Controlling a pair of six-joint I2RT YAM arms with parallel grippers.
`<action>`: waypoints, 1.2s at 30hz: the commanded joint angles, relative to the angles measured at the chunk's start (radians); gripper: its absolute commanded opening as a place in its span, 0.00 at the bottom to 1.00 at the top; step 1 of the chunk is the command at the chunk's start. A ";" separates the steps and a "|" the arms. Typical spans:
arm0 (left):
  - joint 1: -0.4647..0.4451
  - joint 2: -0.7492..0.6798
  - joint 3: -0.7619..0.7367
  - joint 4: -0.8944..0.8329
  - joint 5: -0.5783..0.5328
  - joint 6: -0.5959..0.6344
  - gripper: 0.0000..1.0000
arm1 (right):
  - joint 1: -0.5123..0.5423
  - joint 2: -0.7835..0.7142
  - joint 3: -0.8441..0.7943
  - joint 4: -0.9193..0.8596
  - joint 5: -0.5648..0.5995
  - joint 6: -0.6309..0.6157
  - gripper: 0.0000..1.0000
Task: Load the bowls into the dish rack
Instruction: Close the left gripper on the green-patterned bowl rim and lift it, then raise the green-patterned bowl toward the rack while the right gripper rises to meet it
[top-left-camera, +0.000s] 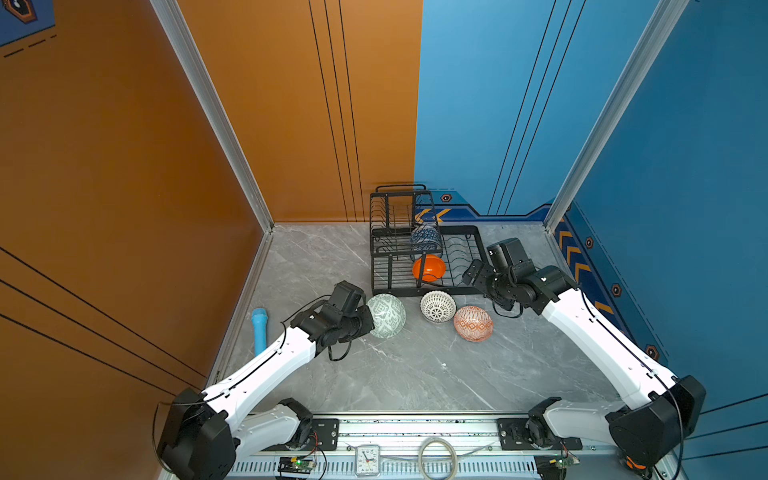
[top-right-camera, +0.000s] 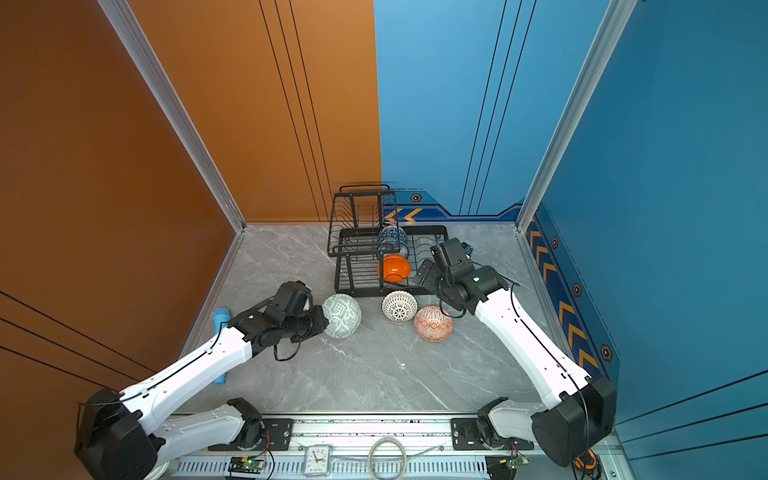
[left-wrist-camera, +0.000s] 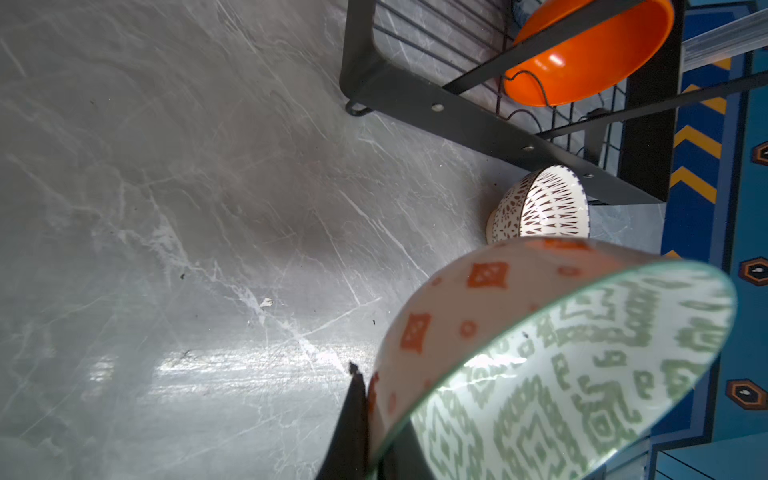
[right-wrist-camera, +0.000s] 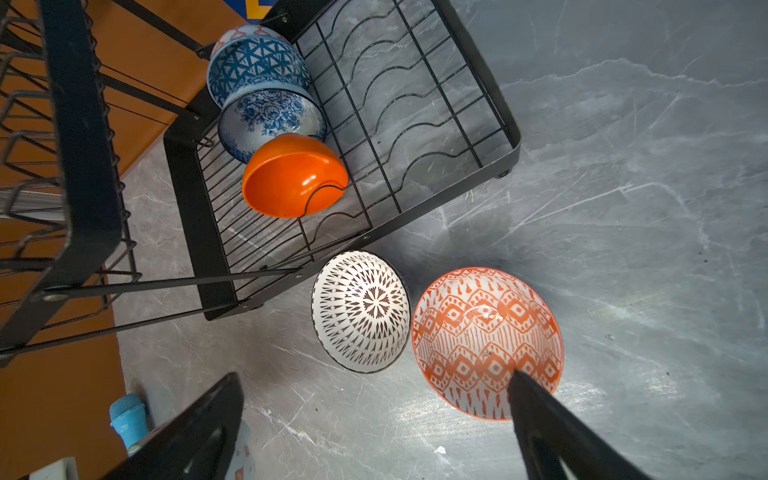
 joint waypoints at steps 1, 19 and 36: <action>0.011 -0.094 -0.008 0.002 -0.059 -0.026 0.00 | 0.007 -0.023 0.033 0.014 0.015 -0.005 1.00; 0.027 -0.154 0.319 0.102 -0.309 0.066 0.00 | 0.010 0.080 0.362 0.034 -0.096 0.068 1.00; 0.009 0.073 0.464 0.559 -0.610 0.443 0.00 | 0.033 0.295 0.719 0.201 -0.269 0.374 1.00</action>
